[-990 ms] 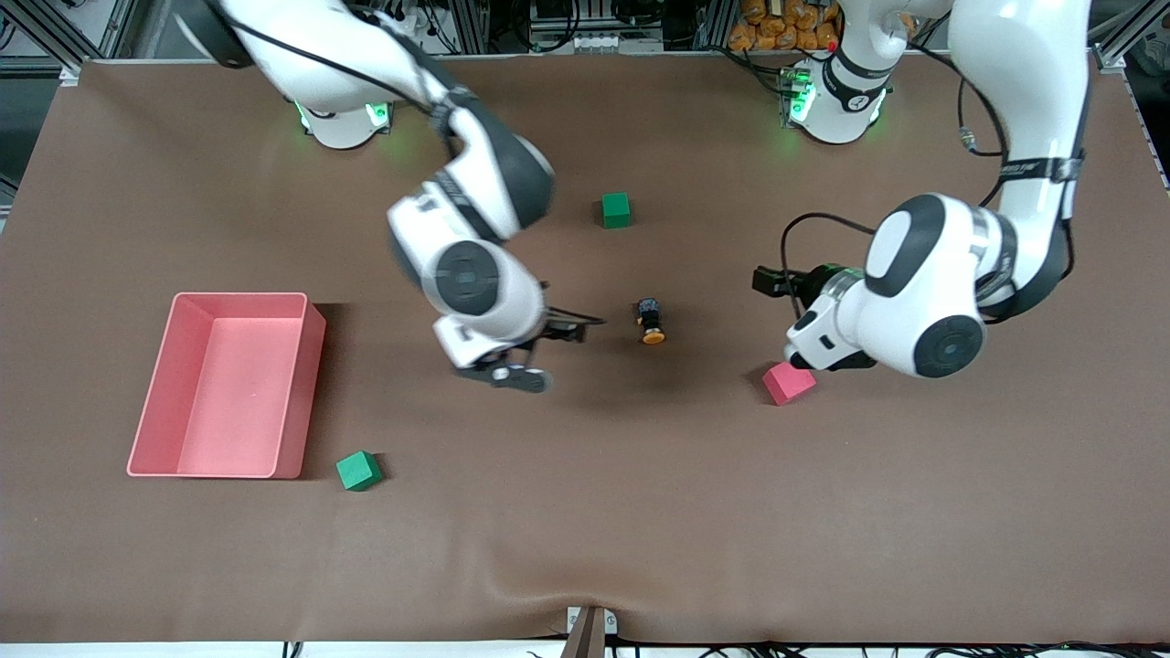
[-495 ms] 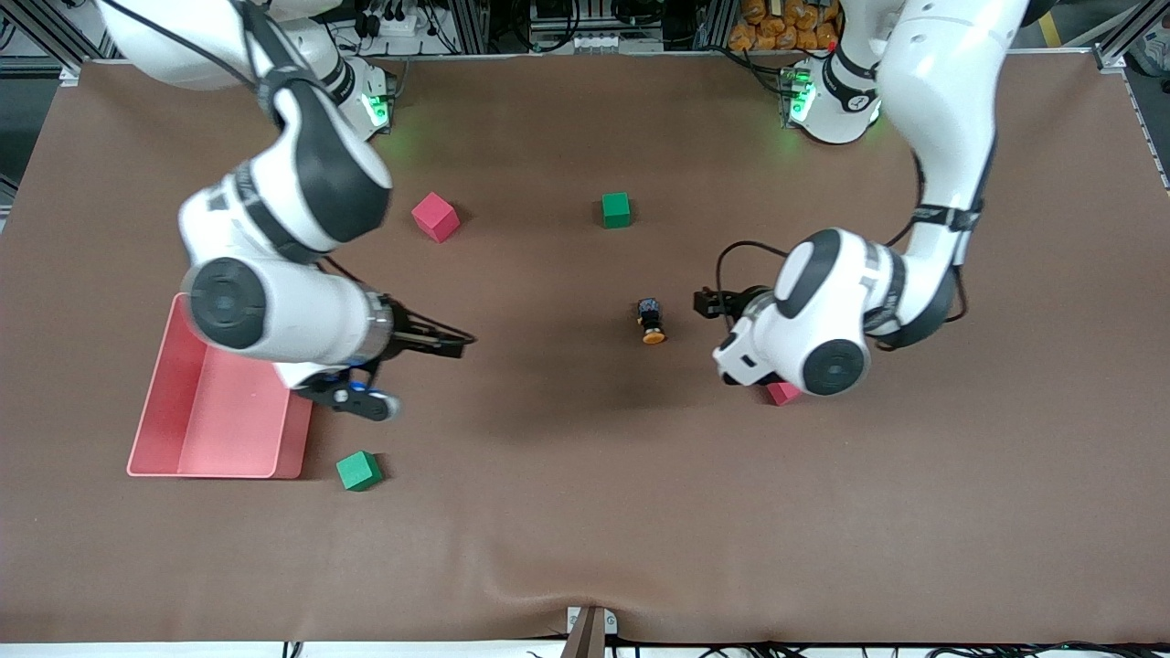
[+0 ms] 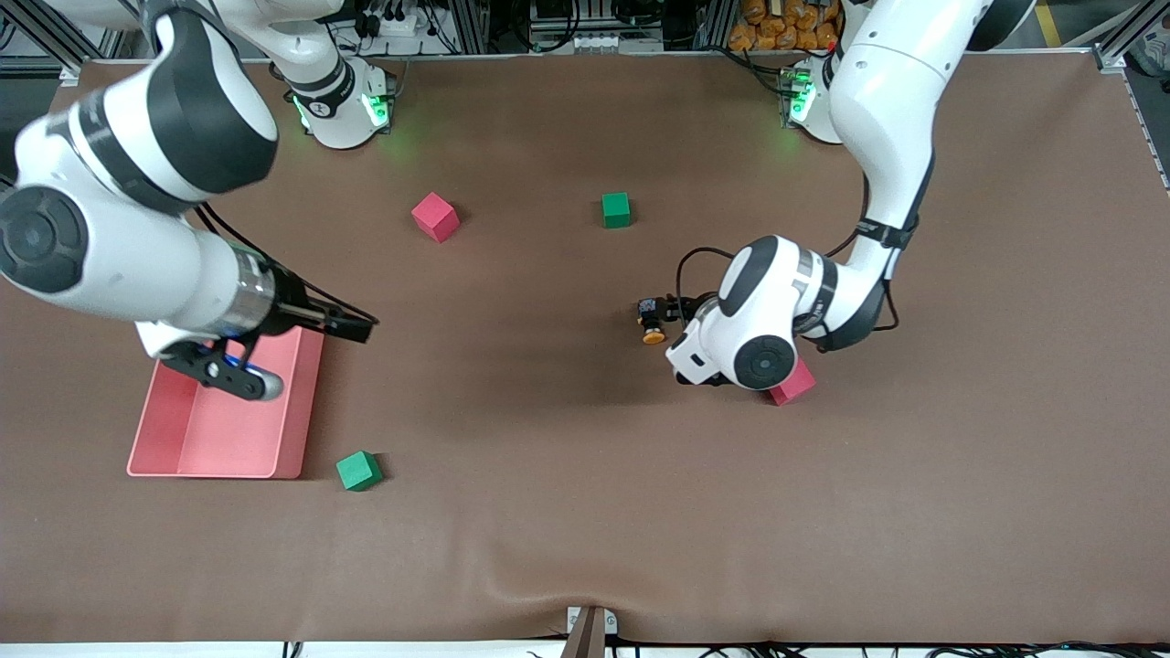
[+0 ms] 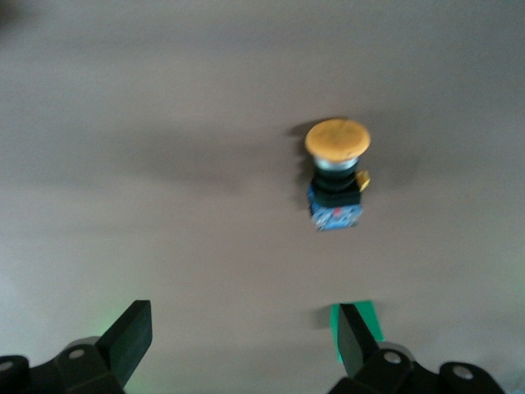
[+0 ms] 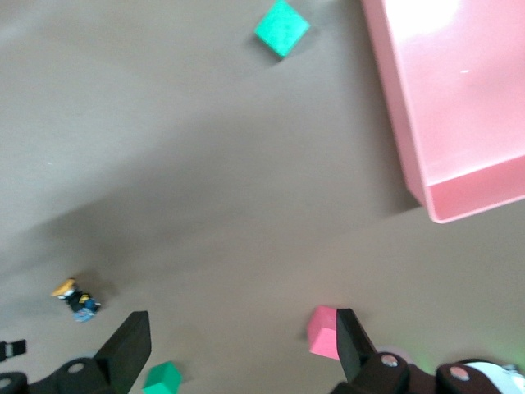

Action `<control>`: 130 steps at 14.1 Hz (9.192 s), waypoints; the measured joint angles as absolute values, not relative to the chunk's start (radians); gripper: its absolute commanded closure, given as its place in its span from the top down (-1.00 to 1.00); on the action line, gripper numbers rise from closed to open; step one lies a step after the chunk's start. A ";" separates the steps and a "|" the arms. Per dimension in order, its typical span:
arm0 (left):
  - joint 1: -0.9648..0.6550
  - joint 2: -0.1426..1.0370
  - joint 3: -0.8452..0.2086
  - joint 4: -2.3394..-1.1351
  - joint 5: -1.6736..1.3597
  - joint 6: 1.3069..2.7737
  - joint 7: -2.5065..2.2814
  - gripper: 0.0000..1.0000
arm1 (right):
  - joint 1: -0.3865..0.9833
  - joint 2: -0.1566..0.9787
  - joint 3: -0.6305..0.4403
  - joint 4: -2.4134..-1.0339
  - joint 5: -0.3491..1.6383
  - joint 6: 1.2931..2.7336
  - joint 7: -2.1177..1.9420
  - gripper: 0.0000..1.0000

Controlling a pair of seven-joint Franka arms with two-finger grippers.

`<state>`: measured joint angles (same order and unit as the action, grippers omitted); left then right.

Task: Place and upright button with both arms
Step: 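Grasp the button with the left gripper while the right gripper retracts, then lift the button with the left gripper and carry it toward the green cube, then lower the button upright onto the table and open the left gripper, then raise the open left gripper away from the standing button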

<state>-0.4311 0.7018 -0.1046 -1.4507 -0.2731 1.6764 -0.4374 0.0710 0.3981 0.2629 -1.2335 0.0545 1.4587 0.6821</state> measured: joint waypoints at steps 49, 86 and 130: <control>-0.780 0.836 0.059 -1.216 -0.316 2.100 -0.731 -1.00 | -0.026 -0.038 -0.013 -1.597 0.005 1.543 0.000 1.00; -1.478 1.066 0.403 -1.301 0.728 2.192 -1.968 -1.00 | -0.026 -0.038 -0.031 -1.595 -0.001 1.506 -0.022 1.00; -1.200 0.296 0.263 -1.250 0.349 1.797 -1.564 1.00 | -0.025 -0.038 -0.026 -1.595 -0.001 1.478 -0.024 1.00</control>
<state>-1.2000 0.2964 0.2633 -1.2496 0.3492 1.7968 -1.5639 -0.0246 -0.0376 -0.0260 -1.5947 -0.0013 1.4776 -0.0243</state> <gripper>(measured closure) 0.000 0.000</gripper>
